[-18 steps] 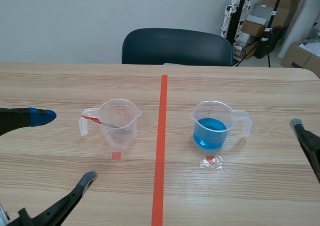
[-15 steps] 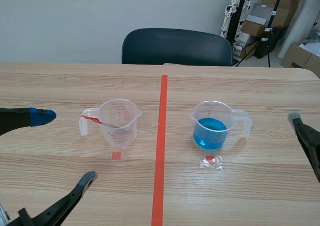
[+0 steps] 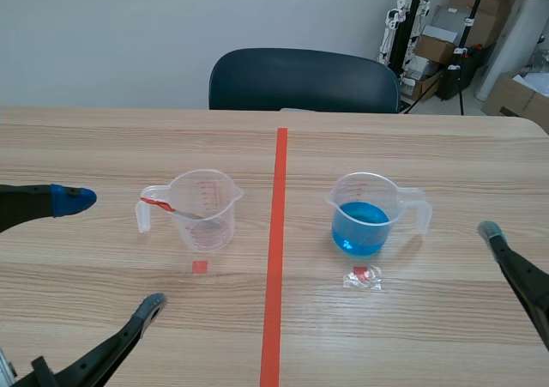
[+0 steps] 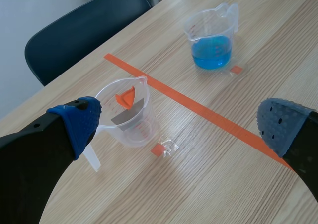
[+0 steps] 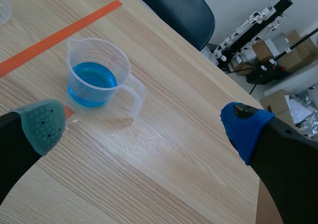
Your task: Do the redox reaction experiment. lift the metal plate out of the left beaker
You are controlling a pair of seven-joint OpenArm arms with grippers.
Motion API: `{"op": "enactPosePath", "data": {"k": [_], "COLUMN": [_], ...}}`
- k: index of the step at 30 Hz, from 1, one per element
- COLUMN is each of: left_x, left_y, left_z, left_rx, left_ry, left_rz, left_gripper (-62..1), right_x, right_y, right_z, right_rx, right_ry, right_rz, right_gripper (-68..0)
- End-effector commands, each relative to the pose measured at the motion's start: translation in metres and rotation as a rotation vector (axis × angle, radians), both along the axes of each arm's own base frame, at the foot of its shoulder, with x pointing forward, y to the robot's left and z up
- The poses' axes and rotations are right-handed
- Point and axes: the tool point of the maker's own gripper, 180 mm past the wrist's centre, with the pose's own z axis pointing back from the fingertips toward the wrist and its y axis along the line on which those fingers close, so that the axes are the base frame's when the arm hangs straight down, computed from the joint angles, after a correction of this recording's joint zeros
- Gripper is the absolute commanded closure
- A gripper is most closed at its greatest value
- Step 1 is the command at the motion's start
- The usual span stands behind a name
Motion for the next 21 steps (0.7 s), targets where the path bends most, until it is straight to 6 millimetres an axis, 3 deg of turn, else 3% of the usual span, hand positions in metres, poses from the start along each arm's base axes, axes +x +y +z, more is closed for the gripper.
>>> {"op": "enactPosePath", "data": {"k": [1, 21], "left_x": [-0.0001, -0.0002], "left_y": [-0.0013, -0.0012], "left_z": [0.0042, 0.0037], "left_rx": [-0.020, -0.018], "left_ry": [-0.007, -0.005], "left_rz": [0.005, 0.005], "left_gripper": [-62.3, -62.3], "right_x": [0.0010, 0.0023], "right_y": [-0.0013, 0.0007], "right_z": [0.0035, 0.0073], "right_rx": [0.000, 0.007], "right_ry": [-0.013, -0.032], "right_rz": [-0.002, 0.008], "right_gripper": [-67.9, -67.9]}}
